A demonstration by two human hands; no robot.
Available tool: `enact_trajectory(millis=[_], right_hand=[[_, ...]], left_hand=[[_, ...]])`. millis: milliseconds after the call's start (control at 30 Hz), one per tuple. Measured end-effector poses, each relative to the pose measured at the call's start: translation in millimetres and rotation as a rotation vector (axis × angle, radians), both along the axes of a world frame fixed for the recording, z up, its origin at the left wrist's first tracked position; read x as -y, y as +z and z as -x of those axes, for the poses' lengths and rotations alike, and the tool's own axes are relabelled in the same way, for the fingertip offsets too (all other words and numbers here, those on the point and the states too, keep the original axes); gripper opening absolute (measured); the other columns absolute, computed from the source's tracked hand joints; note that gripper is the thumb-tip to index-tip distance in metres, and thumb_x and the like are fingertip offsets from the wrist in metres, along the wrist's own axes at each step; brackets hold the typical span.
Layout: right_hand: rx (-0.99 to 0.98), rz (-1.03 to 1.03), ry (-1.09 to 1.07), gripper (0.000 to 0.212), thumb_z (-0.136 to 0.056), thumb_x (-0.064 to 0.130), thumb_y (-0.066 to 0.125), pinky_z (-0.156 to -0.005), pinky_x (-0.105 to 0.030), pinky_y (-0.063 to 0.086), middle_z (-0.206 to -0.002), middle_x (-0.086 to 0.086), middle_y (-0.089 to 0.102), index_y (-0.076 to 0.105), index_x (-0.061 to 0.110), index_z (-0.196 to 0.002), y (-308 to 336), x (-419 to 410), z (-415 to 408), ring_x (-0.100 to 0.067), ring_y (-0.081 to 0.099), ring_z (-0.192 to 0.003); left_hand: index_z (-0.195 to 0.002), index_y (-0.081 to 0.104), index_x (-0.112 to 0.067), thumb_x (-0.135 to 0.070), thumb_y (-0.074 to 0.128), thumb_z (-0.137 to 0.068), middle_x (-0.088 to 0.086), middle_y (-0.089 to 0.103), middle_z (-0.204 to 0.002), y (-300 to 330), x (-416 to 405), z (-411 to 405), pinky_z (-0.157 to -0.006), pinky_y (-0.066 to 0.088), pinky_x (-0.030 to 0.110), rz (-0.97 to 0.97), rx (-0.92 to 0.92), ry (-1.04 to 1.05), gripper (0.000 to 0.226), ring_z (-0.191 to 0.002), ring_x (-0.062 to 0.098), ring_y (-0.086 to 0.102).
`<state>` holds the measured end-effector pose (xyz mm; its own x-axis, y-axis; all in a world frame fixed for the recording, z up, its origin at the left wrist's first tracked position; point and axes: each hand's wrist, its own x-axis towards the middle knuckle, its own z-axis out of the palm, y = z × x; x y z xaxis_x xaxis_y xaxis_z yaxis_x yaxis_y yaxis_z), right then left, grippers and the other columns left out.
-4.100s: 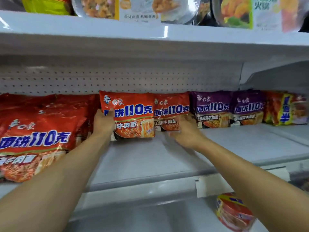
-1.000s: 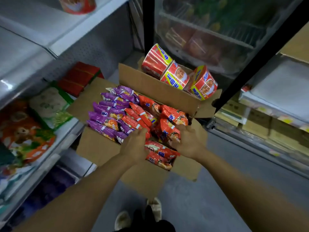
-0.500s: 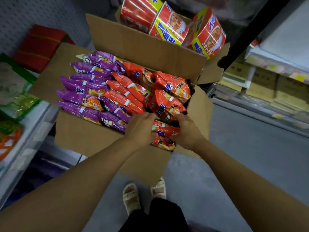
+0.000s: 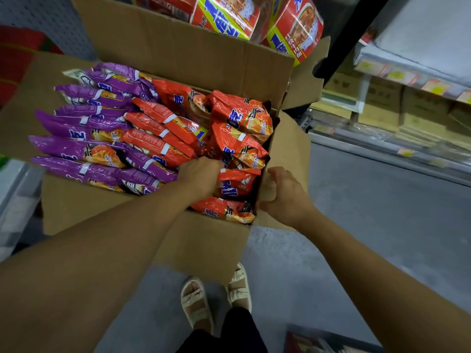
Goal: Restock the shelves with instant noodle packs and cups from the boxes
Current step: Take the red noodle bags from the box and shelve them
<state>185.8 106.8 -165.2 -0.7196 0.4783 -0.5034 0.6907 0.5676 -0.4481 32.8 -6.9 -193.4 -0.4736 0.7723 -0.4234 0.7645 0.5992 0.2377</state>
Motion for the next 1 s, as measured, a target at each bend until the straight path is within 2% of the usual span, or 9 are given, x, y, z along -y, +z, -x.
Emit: enact_trajectory(millis=[100, 233, 400, 467, 533, 633, 833, 1000], right_hand=[[-0.016, 0.023, -0.046, 0.063, -0.079, 0.012, 0.073, -0.092, -0.030, 0.035, -0.132, -0.014, 0.045, 0.039, 0.000, -0.131, 1.1, 2.4, -1.8, -0.029, 0.043, -0.120], [-0.038, 0.070, -0.108, 0.077, -0.074, 0.016, 0.078, -0.093, -0.032, 0.039, -0.134, -0.012, 0.044, 0.035, 0.008, -0.137, 8.0, 9.3, -0.6, -0.027, 0.043, -0.123], [-0.080, 0.076, -0.089, 0.074, -0.075, 0.018, 0.077, -0.091, -0.032, 0.040, -0.132, -0.011, 0.045, 0.036, 0.012, -0.136, 21.0, 18.7, 6.0, -0.027, 0.043, -0.122], [-0.084, 0.074, -0.074, 0.072, -0.076, 0.019, 0.076, -0.090, -0.031, 0.039, -0.129, -0.010, 0.045, 0.036, 0.012, -0.135, 27.5, 24.4, 9.2, -0.027, 0.043, -0.121], [-0.086, 0.072, -0.063, 0.072, -0.074, 0.021, 0.077, -0.091, -0.032, 0.043, -0.127, -0.009, 0.046, 0.038, 0.013, -0.134, 31.0, 30.6, 13.2, -0.026, 0.046, -0.118], [-0.097, 0.081, -0.033, 0.069, -0.071, 0.025, 0.078, -0.091, -0.045, 0.050, -0.125, -0.009, 0.050, 0.042, 0.016, -0.129, 25.2, 41.3, 18.8, -0.028, 0.053, -0.113], [0.064, 0.041, 0.146, 0.081, -0.073, 0.031, 0.079, -0.099, -0.043, 0.044, -0.135, -0.012, 0.044, 0.035, 0.014, -0.139, 0.8, 63.6, 30.4, -0.030, 0.048, -0.120], [0.130, 0.031, 0.176, 0.072, -0.079, 0.038, 0.074, -0.098, -0.041, 0.045, -0.134, -0.011, 0.052, 0.042, 0.015, -0.138, -21.3, 62.9, 37.4, -0.028, 0.052, -0.119]], left_hand=[[-0.111, 0.059, -0.012, -0.031, 0.065, -0.089, 0.012, 0.066, -0.106, 12.0, -0.2, 5.5, -0.072, 0.041, 0.033, -0.093, 0.038, 0.076, 0.029, -0.098, 0.034, 0.062], [-0.117, 0.057, -0.013, -0.032, 0.065, -0.089, 0.009, 0.066, -0.108, 39.5, 6.1, 16.8, -0.077, 0.048, 0.037, -0.179, 0.123, 0.171, 0.034, -0.100, 0.033, 0.061], [-0.114, 0.059, -0.011, -0.029, 0.065, -0.090, 0.001, 0.056, -0.076, 75.9, 27.5, 29.2, -0.068, 0.046, 0.033, -0.331, 0.214, 0.338, 0.031, -0.088, 0.034, 0.062], [-0.116, 0.059, -0.010, -0.025, 0.065, -0.090, 0.010, 0.064, -0.084, 89.1, 37.8, 35.6, -0.071, 0.049, 0.031, -0.415, 0.320, 0.487, 0.030, -0.091, 0.033, 0.063], [-0.117, 0.059, -0.009, -0.022, 0.064, -0.090, 0.008, 0.068, -0.098, 99.1, 49.7, 43.5, -0.084, 0.052, 0.037, -0.491, 0.413, 0.619, 0.030, -0.093, 0.027, 0.065], [-0.117, 0.060, -0.010, -0.024, 0.064, -0.090, 0.007, 0.068, -0.110, 107.5, 70.8, 52.9, -0.092, 0.051, 0.042, -0.567, 0.420, 0.759, 0.030, -0.100, 0.025, 0.065], [-0.114, 0.062, -0.013, -0.024, 0.058, -0.094, 0.005, 0.066, -0.109, 102.8, 103.9, 55.3, -0.085, 0.048, 0.033, -0.743, 0.379, 0.972, 0.023, -0.096, 0.020, 0.062], [-0.117, 0.061, -0.014, -0.026, 0.056, -0.095, 0.002, 0.066, -0.107, 90.2, 120.6, 50.0, -0.083, 0.051, 0.031, -0.827, 0.398, 1.050, 0.025, -0.094, 0.019, 0.064]])
